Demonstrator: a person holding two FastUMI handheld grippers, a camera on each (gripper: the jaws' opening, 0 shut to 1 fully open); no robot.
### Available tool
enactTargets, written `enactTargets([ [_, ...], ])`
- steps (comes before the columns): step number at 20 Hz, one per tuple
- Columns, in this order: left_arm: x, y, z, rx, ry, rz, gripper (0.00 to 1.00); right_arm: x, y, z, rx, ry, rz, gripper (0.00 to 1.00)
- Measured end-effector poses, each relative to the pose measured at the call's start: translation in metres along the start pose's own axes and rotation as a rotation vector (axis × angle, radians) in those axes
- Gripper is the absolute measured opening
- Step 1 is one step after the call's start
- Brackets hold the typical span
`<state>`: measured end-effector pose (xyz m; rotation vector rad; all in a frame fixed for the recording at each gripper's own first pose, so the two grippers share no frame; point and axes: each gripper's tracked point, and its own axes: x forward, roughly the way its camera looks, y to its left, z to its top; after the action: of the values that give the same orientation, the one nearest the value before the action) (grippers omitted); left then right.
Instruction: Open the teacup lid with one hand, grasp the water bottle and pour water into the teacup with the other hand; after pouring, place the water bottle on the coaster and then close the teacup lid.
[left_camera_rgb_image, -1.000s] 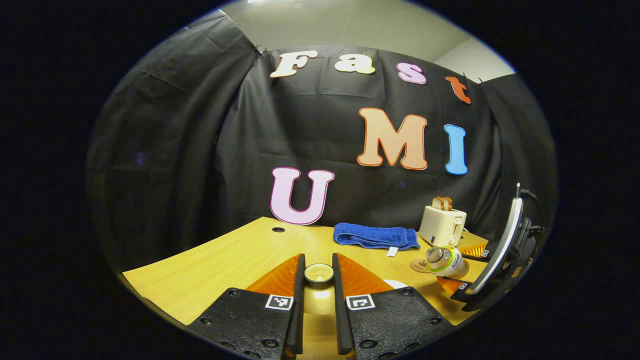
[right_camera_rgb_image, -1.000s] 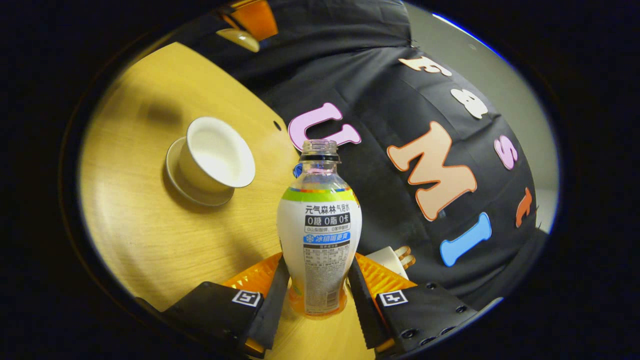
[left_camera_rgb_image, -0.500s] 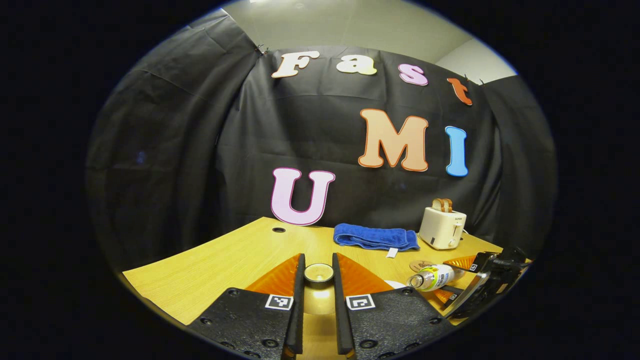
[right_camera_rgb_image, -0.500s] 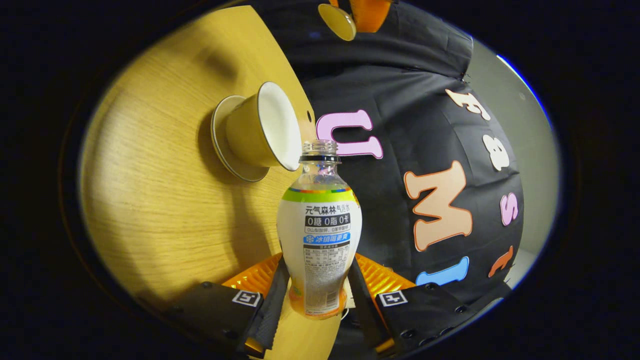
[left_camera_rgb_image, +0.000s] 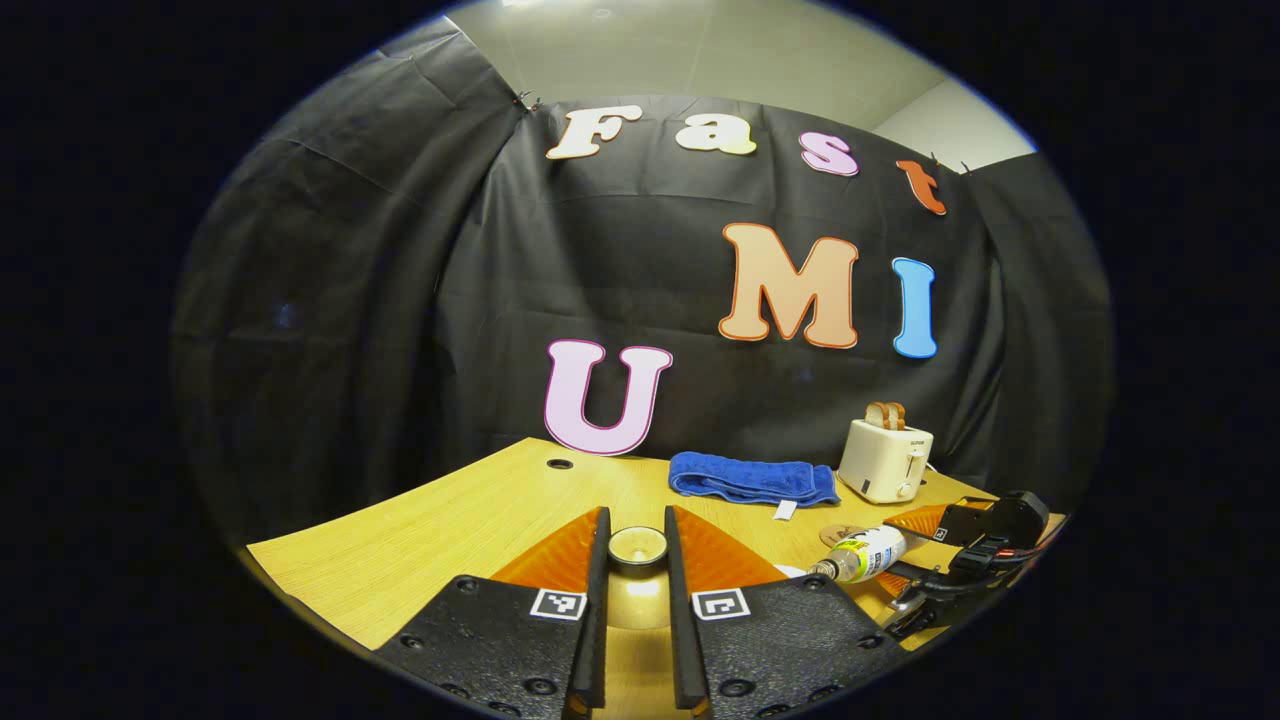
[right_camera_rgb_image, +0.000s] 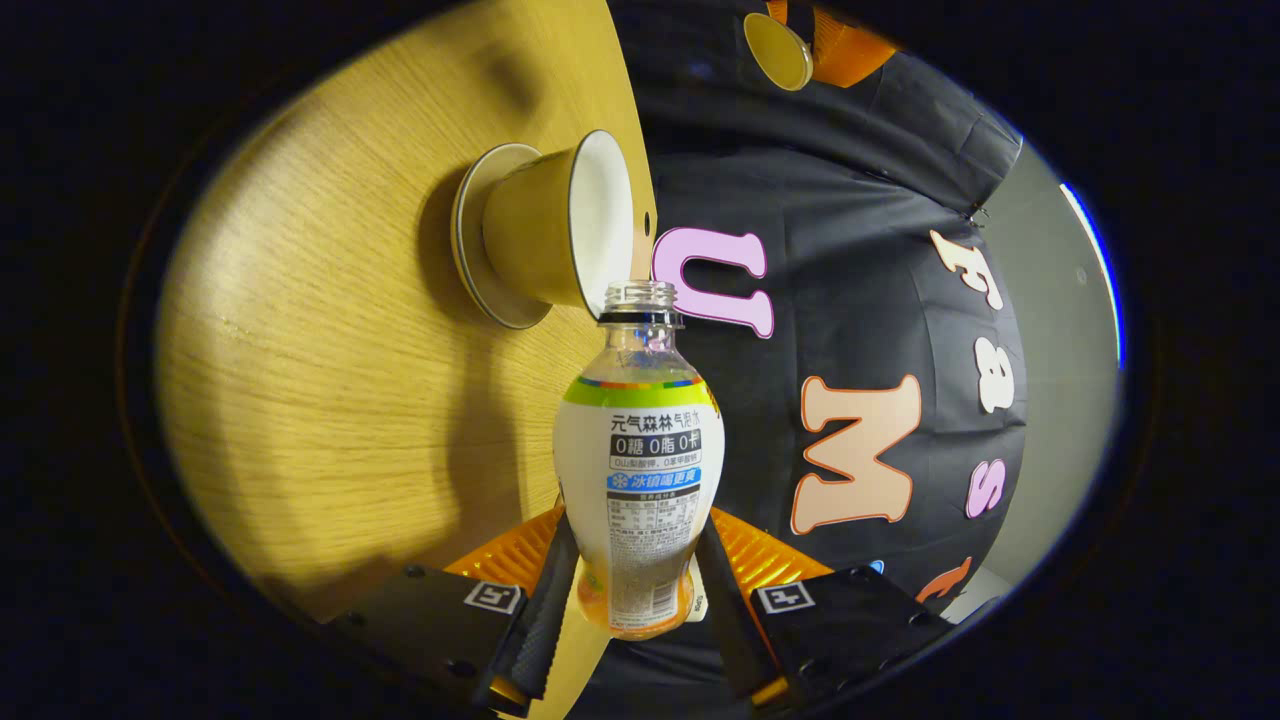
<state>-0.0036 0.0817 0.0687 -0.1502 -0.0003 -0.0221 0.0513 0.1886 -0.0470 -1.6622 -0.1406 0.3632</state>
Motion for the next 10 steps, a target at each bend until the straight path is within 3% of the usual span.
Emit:
enactTargets([
  [4, -0.001, 0.0, 0.001, -0.01, 0.0, -0.003, 0.24, -0.006, -0.012, 0.01, -0.108, -0.017, -0.041, 0.7],
  [10, -0.002, 0.003, 0.003, -0.021, -0.004, -0.004, 0.24, -0.002, -0.022, 0.011, -0.225, -0.022, -0.037, 0.7],
])
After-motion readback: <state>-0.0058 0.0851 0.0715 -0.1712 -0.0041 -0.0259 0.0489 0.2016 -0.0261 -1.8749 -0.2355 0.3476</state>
